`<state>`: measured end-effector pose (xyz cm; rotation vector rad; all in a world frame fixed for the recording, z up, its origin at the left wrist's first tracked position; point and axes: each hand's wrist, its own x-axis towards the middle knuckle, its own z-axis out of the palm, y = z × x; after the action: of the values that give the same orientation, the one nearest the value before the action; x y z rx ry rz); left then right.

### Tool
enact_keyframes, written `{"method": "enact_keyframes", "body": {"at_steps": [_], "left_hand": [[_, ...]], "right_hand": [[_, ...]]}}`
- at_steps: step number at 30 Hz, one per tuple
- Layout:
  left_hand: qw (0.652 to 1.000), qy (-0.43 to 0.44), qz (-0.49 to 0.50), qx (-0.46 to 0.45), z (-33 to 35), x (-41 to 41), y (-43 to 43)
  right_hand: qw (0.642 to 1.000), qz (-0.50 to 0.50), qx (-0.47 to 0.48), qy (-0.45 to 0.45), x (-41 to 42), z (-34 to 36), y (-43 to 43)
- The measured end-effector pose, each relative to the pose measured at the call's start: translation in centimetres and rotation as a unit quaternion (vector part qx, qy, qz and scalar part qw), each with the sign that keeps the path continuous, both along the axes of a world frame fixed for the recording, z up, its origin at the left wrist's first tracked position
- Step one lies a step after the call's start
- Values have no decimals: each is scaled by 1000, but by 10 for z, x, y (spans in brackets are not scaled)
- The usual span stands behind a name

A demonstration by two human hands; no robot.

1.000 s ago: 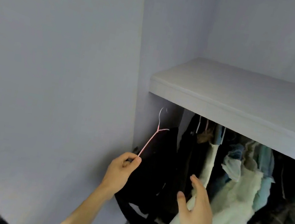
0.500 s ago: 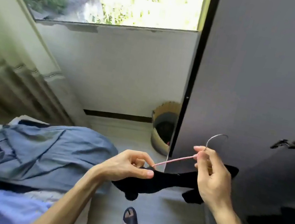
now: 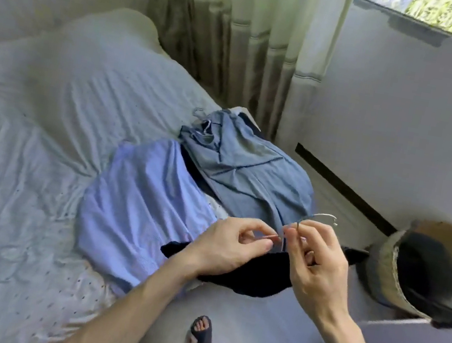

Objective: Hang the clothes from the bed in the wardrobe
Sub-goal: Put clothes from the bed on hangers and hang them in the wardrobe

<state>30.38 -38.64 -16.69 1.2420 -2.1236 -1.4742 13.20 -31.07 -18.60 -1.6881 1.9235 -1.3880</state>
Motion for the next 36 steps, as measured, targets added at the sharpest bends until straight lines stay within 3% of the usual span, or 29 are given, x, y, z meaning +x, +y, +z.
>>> {"method": "enact_keyframes", "body": {"at_steps": [4, 8, 11, 13, 15, 22, 26, 30, 36], "left_hand": [[996, 13, 83, -12, 5, 51, -14], [985, 37, 168, -22, 12, 104, -41], [975, 59, 212, -22, 21, 145, -61], [968, 69, 238, -28, 31, 170, -73], [961, 77, 264, -36, 39, 192, -88], [925, 74, 368, -62, 36, 239, -150], [910, 14, 407, -82, 25, 258, -193], [894, -14, 441, -77, 9, 270, -230], [870, -63, 482, -82, -31, 312, -282]], "right_hand": [[998, 66, -3, -16, 28, 2, -33], [999, -24, 13, -43, 36, -28, -75], [982, -75, 118, -126, 41, -52, -109], [937, -28, 245, -248, 49, -66, -129], [899, 43, 318, -299, 59, -77, -144], [863, 180, 421, -214, 102, -94, -192], [858, 244, 430, -137, 124, -100, -234], [863, 259, 430, -62, 140, -112, -281], [860, 238, 451, -22, 170, -116, -332]]}}
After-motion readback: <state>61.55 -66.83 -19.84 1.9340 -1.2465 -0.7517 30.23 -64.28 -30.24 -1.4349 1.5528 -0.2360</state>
